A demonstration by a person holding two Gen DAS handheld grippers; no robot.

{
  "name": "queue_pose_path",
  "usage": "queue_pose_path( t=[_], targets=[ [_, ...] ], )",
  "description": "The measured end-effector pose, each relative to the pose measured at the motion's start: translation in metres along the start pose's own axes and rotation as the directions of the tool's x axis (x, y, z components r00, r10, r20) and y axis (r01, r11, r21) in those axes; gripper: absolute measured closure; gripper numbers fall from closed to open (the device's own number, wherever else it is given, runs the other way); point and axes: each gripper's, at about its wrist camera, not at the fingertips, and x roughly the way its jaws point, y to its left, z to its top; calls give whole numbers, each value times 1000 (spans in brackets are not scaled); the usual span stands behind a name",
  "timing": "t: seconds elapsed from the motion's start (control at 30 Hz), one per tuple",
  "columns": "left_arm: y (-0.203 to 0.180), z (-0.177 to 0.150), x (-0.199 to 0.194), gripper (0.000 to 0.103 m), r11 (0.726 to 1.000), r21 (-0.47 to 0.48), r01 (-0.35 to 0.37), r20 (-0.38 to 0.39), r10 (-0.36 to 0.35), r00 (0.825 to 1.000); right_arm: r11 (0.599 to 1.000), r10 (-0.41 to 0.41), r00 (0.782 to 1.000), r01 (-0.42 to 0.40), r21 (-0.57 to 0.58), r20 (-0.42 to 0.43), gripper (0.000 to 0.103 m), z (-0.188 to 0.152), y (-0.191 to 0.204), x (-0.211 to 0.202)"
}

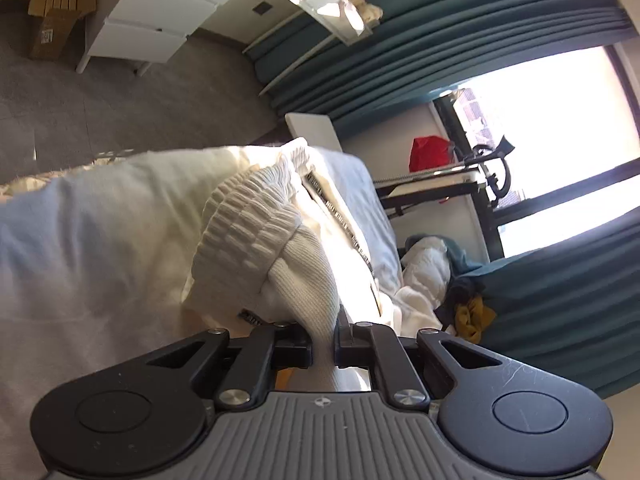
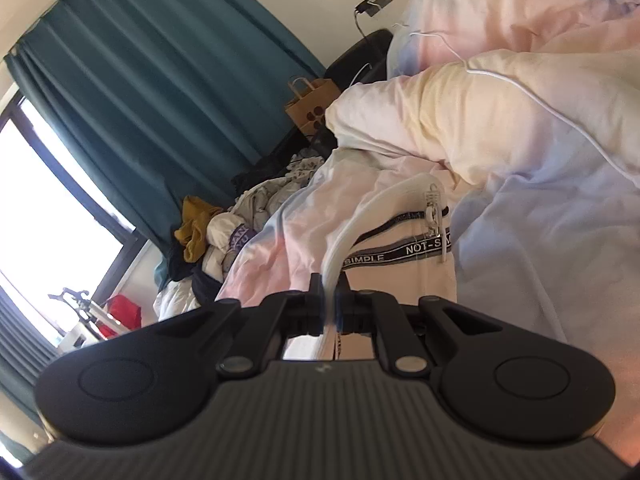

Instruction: Fold clothes

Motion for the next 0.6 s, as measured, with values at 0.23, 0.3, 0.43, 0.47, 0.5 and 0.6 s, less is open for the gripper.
queue_pose_path(
  t=[0.23, 0.3, 0.43, 0.47, 0.5, 0.6],
  targets=[
    [31, -9, -36, 94, 998, -41, -43, 117, 48, 992, 991, 76, 984, -57, 119, -162, 93, -6, -2, -18],
    [39, -11, -46, 94, 997, -53, -55, 150, 62, 987, 991, 21, 978, 7, 134, -209, 93, -14, -2, -25],
    [40, -18, -57, 93, 995, -5, -102, 202, 101, 974, 968, -15, 968, 77, 238, -251, 91, -23, -21, -37],
    [34, -21, -53, 93, 993, 21, -115, 208, 108, 972, 956, -13, 966, 87, 279, -258, 91, -25, -28, -40],
    [28, -23, -48, 93, 991, 48, -128, 215, 114, 970, 942, -20, 965, 106, 317, -261, 87, -27, -35, -42],
    [21, -27, -31, 93, 991, 47, -122, 205, 110, 972, 881, -60, 961, 178, 438, -269, 65, -32, -59, -52]
  ],
)
